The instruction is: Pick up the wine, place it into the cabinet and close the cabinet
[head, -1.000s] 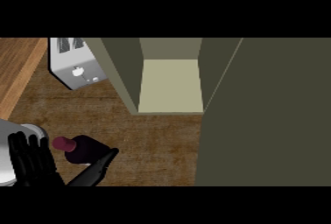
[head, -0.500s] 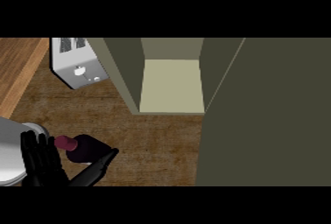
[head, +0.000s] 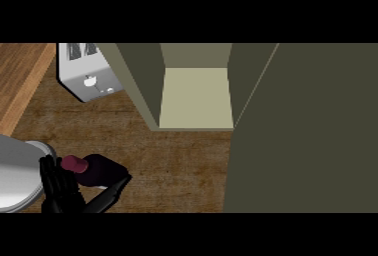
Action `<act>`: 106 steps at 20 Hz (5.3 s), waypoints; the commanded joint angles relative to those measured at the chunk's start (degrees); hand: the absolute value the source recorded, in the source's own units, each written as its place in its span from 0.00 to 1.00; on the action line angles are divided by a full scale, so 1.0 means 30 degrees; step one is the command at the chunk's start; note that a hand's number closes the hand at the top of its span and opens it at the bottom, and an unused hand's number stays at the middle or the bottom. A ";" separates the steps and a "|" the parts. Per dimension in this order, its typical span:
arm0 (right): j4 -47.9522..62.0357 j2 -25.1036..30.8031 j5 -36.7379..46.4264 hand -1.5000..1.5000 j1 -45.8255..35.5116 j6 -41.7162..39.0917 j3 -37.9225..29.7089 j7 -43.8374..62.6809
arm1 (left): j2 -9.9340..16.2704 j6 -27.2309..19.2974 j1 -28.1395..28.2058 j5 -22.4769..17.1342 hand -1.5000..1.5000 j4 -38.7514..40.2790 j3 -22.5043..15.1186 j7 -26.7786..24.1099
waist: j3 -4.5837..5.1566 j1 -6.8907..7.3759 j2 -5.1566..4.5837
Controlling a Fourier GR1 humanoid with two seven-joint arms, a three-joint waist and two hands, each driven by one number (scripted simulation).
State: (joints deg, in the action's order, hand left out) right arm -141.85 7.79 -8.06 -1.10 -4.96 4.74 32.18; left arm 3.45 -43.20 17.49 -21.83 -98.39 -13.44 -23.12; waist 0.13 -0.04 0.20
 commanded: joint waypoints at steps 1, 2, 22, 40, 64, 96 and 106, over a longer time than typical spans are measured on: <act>-0.2353 -0.0248 -0.1325 0.00 0.1796 -0.0487 -0.0038 -0.0119 | -0.0068 0.2936 0.0599 -0.1541 0.00 0.1190 0.1344 -0.1827 | -0.0039 -0.0031 -0.0018; -0.1606 0.0390 -0.3331 0.00 -0.0010 -0.0215 -0.2238 0.0872 | -0.0680 0.3379 0.0914 -0.1605 0.00 0.2385 0.1451 -0.3113 | -0.0032 0.0023 -0.0038; -0.3910 -0.0478 -0.1057 0.00 0.0676 -0.0183 0.0114 0.2275 | -0.1003 0.7052 -0.3268 -0.3208 0.00 1.0021 0.4077 -0.5939 | -0.0040 -0.0149 -0.0020; -0.1934 -0.0794 -0.1040 0.00 -0.0527 -0.0353 -0.0716 0.2072 | 0.0064 0.6731 -0.4036 -0.0625 1.00 1.0323 0.1716 -0.6220 | -0.0063 -0.0065 -0.0007; -0.1613 -0.1424 0.0094 0.00 -0.0991 -0.0057 0.0054 0.2606 | 0.4803 1.3954 -0.3690 -0.1306 1.00 0.1762 0.1255 -0.1660 | -0.0061 0.0126 0.0025; -0.2073 -0.1182 -0.2259 0.00 -0.1324 -0.0738 -0.1692 0.3171 | -0.1134 0.3737 -1.4767 0.4668 1.00 0.0280 -0.4396 0.9603 | -0.0048 -0.0249 -0.0050; -0.0862 -0.0563 -0.3257 0.00 -0.0658 -0.2121 -0.3052 0.1610 | -0.1149 0.1207 -1.7125 0.4450 1.00 0.3523 -0.5333 0.8421 | -0.0053 -0.0287 -0.0079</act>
State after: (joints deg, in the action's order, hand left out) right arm -140.84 4.08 -9.05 -3.46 -10.19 0.19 35.23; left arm 0.09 -36.62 -30.20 -7.16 -93.16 -28.00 4.98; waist -0.01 -0.68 0.04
